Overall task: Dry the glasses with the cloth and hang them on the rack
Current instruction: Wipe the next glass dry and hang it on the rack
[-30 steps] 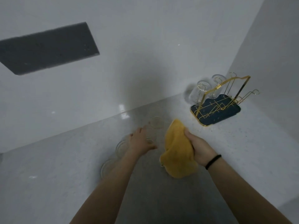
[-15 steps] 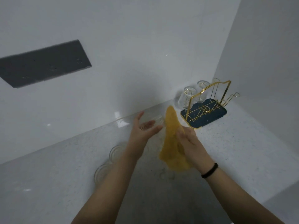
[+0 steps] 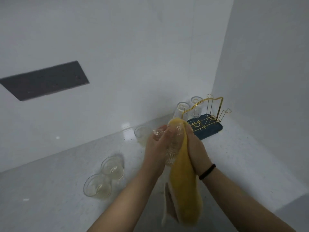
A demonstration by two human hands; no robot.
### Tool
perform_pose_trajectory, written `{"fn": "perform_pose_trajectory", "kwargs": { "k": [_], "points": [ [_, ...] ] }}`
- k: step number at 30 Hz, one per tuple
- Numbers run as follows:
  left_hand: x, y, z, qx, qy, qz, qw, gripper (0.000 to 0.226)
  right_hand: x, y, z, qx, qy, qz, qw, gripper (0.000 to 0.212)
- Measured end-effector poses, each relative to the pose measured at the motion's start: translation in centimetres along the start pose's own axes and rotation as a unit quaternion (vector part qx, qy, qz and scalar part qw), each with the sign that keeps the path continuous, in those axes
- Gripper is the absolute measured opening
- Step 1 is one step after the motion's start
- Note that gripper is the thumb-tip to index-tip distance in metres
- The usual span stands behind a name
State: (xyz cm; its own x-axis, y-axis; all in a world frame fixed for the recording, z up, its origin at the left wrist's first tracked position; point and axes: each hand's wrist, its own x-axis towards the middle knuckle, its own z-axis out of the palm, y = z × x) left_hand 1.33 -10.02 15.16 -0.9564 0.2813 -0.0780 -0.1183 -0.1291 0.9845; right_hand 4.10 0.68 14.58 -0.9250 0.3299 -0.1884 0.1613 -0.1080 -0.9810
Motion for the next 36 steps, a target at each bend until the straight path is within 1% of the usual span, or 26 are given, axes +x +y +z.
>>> {"fn": "perform_pose_trajectory", "kwargs": {
  "k": [3,4,6,8,10,11,12,14,15,16,18,19,20,21,23,24,25,26,27,28,29,30,31,33,34,36],
  "points": [
    [0.1,0.6,0.8,-0.002,0.026,0.012,1.000,0.031,-2.2,1.5,0.7,-0.090,0.006,-0.116,0.989,0.047],
    [0.1,0.8,1.1,0.005,0.032,0.013,0.999,0.033,-2.3,1.2,0.5,-0.096,0.017,-0.128,0.987,0.044],
    [-0.1,0.9,1.9,0.010,0.030,0.011,0.999,0.030,-1.1,0.0,-0.3,-0.048,0.009,-0.076,0.996,0.043],
    [-0.2,1.0,2.5,0.015,0.029,0.020,0.999,0.035,0.9,-1.4,-1.5,-0.002,-0.011,-0.002,1.000,0.051],
    [-0.1,1.2,3.0,0.021,0.032,0.037,0.999,0.036,1.4,-2.1,-1.9,0.037,-0.010,0.025,0.999,0.054],
    [0.1,1.3,3.0,0.027,0.040,0.042,0.998,0.036,1.1,-1.5,-1.6,0.021,-0.005,0.009,1.000,0.053],
    [0.3,1.5,3.1,0.032,0.055,0.038,0.997,0.039,0.4,-1.0,-1.4,-0.020,-0.002,-0.028,0.999,0.053],
    [0.5,1.6,3.1,0.031,0.073,0.027,0.997,0.038,-1.3,-0.2,-1.1,-0.090,0.002,-0.110,0.990,0.051],
    [0.5,1.5,3.1,0.031,0.066,0.022,0.997,0.034,-1.5,-0.3,-1.4,-0.093,0.000,-0.116,0.989,0.051],
    [0.4,1.5,3.4,0.031,0.054,0.014,0.998,0.032,-1.2,-0.9,-1.7,-0.073,-0.001,-0.095,0.993,0.054],
    [0.0,1.3,3.7,0.013,0.021,0.007,1.000,0.029,-0.1,-2.4,-2.9,-0.014,-0.005,-0.016,1.000,0.055],
    [0.0,1.2,3.8,0.008,0.012,0.013,1.000,0.026,0.3,-3.0,-3.4,0.008,-0.013,0.017,1.000,0.054],
    [0.4,1.1,3.7,0.004,0.013,0.022,1.000,0.023,0.4,-3.1,-3.6,0.024,-0.025,0.032,0.999,0.052],
    [0.7,1.3,3.8,0.012,0.030,0.036,0.999,0.028,0.2,-3.0,-3.4,0.035,-0.034,0.033,0.998,0.051],
    [1.5,1.3,4.1,0.023,0.068,0.043,0.997,0.067,-0.2,-2.1,-2.9,0.043,-0.036,0.014,0.998,0.053],
    [1.8,1.1,4.0,0.026,0.079,0.034,0.996,0.078,-0.3,-1.6,-2.7,0.042,-0.018,0.000,0.999,0.059],
    [1.6,1.2,4.1,0.038,0.095,0.038,0.994,0.075,-0.3,-1.4,-2.6,0.036,0.004,-0.020,0.999,0.066],
    [1.5,1.1,4.1,0.059,0.104,0.039,0.992,0.070,-0.3,-1.5,-2.6,0.020,0.032,-0.042,0.998,0.067],
    [1.2,1.1,4.3,0.085,0.101,0.039,0.990,0.070,-0.2,-1.6,-2.6,-0.011,0.068,-0.065,0.996,0.064],
    [0.8,0.9,4.3,0.118,0.089,0.028,0.989,0.079,-0.3,-1.7,-2.6,-0.048,0.101,-0.091,0.990,0.059],
    [0.5,0.8,4.4,0.132,0.072,0.011,0.988,0.093,-0.7,-1.9,-2.3,-0.075,0.121,-0.114,0.983,0.052],
    [0.2,0.8,4.5,0.126,0.062,-0.004,0.990,0.098,-0.9,-1.9,-2.1,-0.097,0.130,-0.134,0.978,0.046],
    [-0.3,0.9,4.7,0.106,0.053,0.001,0.993,0.094,-1.2,-2.0,-1.9,-0.113,0.128,-0.145,0.974,0.043],
    [-0.6,1.4,4.6,0.076,0.046,0.020,0.996,0.074,-1.1,-2.3,-1.6,-0.101,0.091,-0.141,0.981,0.044],
    [-0.5,1.6,4.4,0.064,0.042,0.024,0.997,0.065,-0.6,-2.5,-1.8,-0.075,0.066,-0.112,0.989,0.046],
    [-0.6,1.7,4.1,0.013,0.026,0.022,0.999,0.050,0.4,-3.5,-2.6,-0.028,0.001,-0.018,0.999,0.050]
  ]
}}
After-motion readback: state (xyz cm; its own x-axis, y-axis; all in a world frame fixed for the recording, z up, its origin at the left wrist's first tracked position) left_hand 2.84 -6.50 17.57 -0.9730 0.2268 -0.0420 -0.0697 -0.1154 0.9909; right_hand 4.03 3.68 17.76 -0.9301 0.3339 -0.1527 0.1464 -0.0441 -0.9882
